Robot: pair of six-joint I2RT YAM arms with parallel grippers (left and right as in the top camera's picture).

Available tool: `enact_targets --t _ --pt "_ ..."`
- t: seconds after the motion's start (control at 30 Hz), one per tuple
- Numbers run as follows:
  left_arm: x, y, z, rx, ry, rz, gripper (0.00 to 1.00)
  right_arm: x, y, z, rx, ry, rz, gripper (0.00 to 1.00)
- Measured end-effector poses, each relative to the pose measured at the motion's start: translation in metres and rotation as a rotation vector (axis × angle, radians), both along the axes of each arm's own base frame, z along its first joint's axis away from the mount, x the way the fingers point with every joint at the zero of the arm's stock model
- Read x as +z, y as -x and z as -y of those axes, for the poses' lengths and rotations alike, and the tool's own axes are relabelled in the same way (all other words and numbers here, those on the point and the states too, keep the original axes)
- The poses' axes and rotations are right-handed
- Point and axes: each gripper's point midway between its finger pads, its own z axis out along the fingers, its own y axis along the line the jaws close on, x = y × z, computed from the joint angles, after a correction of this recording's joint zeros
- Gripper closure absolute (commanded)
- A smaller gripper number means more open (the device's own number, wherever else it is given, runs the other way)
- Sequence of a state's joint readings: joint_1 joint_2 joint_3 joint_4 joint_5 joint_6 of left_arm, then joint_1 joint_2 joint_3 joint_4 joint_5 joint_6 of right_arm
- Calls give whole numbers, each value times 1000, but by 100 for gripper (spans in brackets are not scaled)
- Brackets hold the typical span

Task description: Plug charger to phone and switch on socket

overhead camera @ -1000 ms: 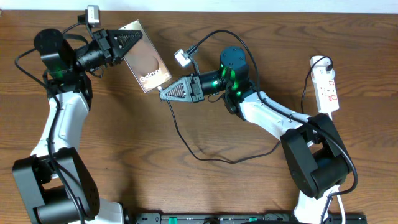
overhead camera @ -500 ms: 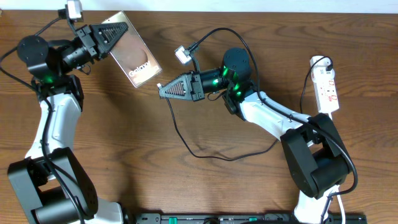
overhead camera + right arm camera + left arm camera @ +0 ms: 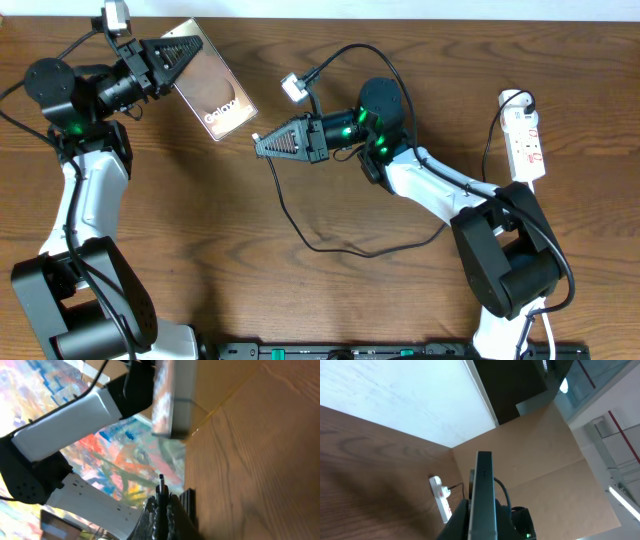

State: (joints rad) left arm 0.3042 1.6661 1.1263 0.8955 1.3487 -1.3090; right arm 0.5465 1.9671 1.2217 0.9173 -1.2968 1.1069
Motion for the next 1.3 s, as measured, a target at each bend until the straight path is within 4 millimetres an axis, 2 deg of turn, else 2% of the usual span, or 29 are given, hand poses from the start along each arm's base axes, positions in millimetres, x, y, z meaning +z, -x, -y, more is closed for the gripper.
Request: enact_targets --t 0.1,0.43,0.87,1.3 --pt "0 0 0 0 0 0 93 -1 -1 -1 -4 -6 9 99" --pt "0 1 1 -7 -2 0 92 -21 -7 -6 -4 -44 59 99" --pt "0 1 5 -16 -16 22 93 -7 8 -11 32 -93 98 99" --pt "-1 4 10 -37 -23 28 93 -5 10 -12 36 -98 96 99"
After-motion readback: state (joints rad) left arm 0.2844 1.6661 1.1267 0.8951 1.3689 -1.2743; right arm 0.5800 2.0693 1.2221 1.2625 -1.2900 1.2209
